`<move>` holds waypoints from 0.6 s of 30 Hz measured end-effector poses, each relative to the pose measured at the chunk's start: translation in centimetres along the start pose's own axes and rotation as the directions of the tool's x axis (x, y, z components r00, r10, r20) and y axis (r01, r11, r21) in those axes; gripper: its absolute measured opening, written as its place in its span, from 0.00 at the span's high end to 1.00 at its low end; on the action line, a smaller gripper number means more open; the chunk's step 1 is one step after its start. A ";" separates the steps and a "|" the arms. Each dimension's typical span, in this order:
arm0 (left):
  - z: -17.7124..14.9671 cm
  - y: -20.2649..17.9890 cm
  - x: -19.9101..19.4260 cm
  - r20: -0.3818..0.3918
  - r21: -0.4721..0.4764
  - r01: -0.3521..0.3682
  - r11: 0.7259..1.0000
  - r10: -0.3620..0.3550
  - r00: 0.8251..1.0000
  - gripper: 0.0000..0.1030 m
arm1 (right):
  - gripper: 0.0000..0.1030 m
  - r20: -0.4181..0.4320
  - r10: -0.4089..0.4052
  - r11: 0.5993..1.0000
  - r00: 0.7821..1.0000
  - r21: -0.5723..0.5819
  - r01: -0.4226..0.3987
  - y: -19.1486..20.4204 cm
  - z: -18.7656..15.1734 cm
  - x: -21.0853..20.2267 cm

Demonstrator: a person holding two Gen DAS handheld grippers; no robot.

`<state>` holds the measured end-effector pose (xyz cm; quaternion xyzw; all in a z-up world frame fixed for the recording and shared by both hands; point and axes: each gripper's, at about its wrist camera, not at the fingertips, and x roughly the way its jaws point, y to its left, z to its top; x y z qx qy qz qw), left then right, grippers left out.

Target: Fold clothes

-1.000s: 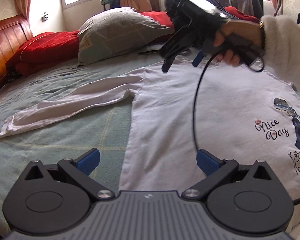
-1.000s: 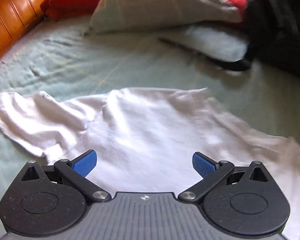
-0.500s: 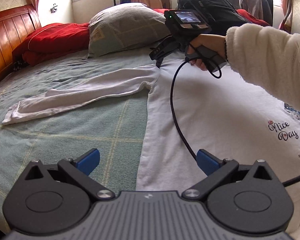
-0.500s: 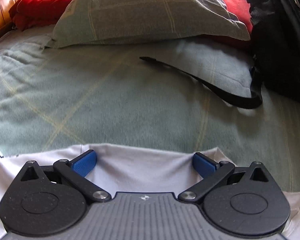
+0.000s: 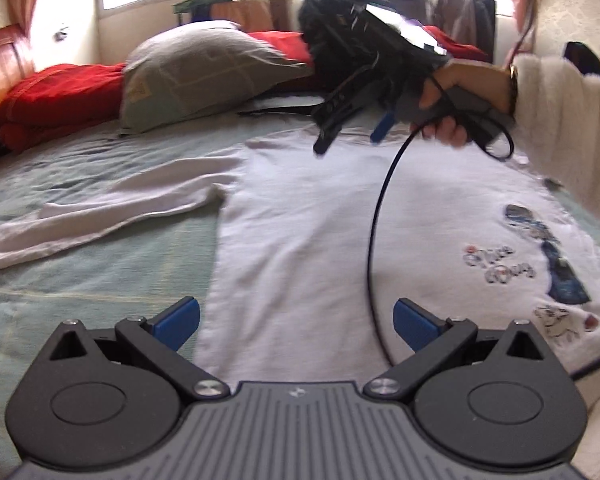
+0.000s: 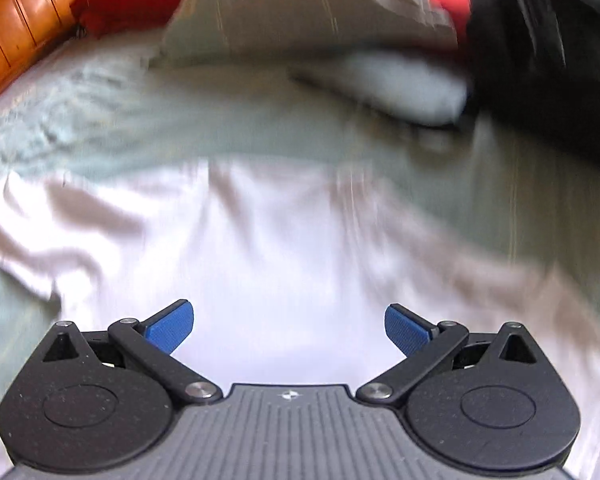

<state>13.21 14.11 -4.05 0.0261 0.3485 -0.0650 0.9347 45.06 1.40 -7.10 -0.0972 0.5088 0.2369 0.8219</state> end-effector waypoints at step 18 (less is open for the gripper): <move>0.8 -0.6 -0.5 0.008 -0.025 0.040 0.999 -0.040 0.999 0.01 | 0.00 0.194 -0.084 0.995 0.977 0.074 0.070 -1.6 3.7 5.6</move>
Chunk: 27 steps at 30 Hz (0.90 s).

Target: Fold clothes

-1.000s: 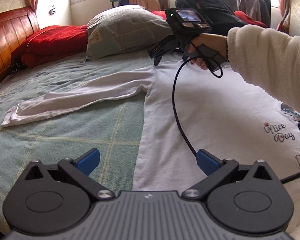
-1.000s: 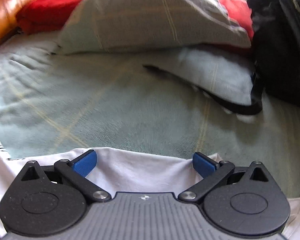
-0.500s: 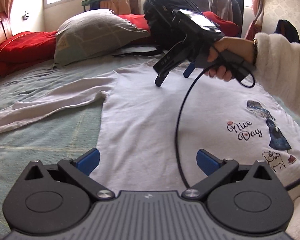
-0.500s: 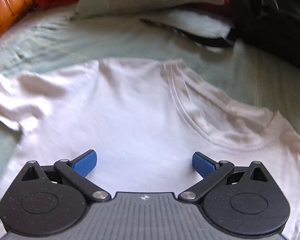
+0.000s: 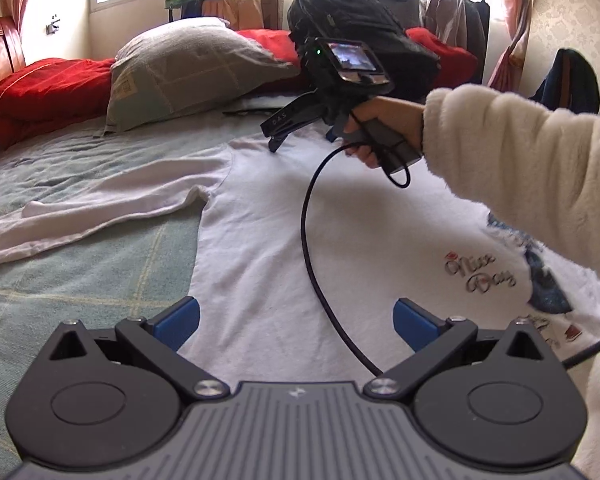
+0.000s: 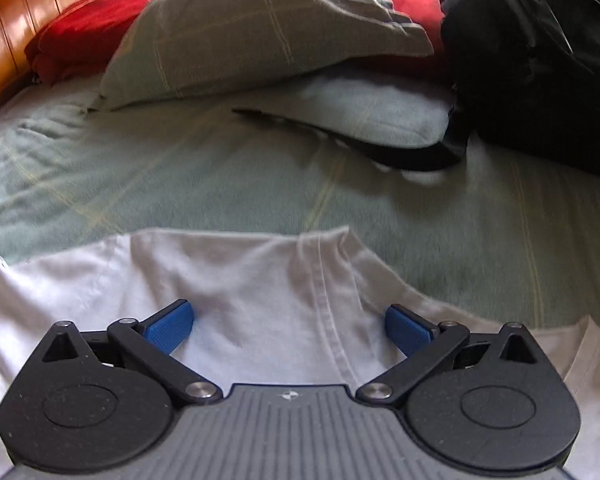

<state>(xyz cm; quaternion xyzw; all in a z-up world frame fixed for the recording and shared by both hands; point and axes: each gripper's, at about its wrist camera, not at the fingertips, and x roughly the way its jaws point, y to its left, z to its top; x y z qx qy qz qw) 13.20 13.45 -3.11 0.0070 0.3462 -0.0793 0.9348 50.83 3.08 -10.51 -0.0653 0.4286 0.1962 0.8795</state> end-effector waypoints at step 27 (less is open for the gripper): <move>0.6 -3.5 4.5 -0.062 0.156 0.141 0.978 -0.132 0.989 0.01 | 0.00 0.016 0.152 0.951 0.988 -0.276 -0.142 -9.2 -19.3 -17.5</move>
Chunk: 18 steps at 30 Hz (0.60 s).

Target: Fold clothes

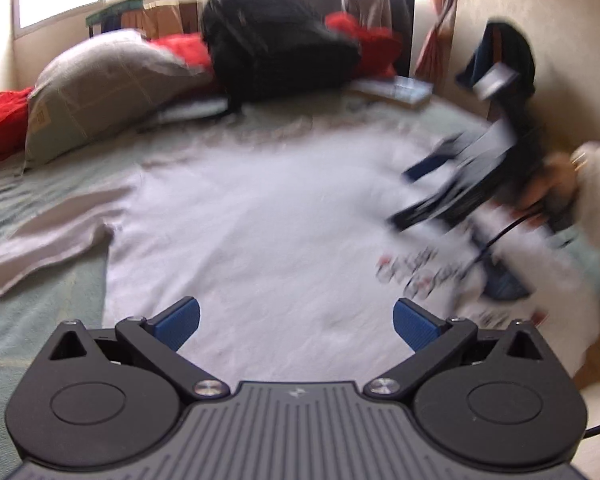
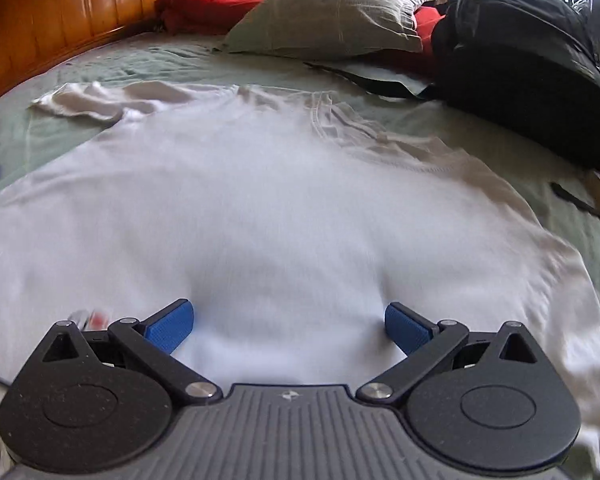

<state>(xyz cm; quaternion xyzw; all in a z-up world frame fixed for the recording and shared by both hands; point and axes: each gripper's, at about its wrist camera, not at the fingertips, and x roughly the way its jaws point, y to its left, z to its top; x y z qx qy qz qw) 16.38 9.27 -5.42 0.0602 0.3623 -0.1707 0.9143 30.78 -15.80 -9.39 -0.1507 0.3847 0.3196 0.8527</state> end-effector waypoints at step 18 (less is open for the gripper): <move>-4.4 -3.5 -0.8 -0.038 0.098 -0.101 0.990 0.105 0.994 0.01 | 0.00 0.038 -0.041 0.991 0.998 0.126 0.036 6.8 -5.9 -7.2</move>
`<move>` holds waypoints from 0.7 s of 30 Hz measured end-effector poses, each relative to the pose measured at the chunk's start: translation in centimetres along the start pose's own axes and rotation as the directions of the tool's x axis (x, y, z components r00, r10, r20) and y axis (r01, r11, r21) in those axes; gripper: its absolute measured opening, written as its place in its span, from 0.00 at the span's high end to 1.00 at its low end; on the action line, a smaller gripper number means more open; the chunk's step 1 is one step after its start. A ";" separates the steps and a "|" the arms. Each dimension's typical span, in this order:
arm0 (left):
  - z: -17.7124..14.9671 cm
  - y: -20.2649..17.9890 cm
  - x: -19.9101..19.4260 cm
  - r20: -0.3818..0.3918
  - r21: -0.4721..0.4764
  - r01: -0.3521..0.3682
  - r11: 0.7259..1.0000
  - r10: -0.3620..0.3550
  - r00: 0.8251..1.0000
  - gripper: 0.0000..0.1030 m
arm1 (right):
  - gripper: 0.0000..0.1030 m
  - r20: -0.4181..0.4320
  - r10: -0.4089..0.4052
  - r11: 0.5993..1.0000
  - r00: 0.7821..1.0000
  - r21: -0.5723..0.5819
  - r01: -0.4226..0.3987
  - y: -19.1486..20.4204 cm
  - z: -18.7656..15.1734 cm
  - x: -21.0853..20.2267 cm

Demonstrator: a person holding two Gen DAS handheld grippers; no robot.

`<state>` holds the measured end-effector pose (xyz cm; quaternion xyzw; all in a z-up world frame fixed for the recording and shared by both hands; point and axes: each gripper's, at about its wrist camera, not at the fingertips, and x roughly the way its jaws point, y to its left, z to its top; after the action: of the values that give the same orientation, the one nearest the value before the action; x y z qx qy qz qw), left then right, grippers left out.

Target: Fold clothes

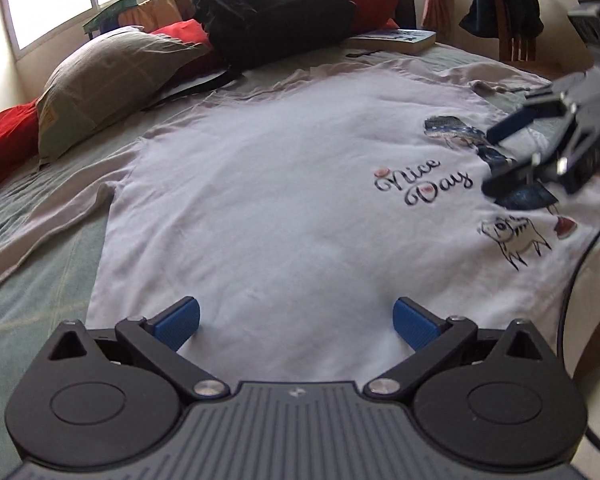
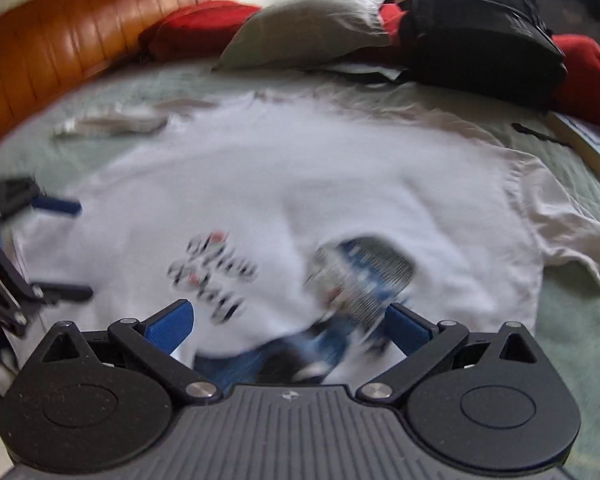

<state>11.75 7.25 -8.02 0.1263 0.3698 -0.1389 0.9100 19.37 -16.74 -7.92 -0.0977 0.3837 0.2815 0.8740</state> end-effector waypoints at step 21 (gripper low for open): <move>-2.9 -2.6 -4.4 0.040 0.051 -0.063 0.997 0.061 0.997 0.01 | 0.00 0.086 -0.083 0.994 0.993 -0.068 0.089 6.1 -4.8 -5.3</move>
<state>5.96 6.49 -7.29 0.1586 0.3446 -0.1227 0.9171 10.05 -15.74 -7.13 -0.1337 0.3323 0.2607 0.8965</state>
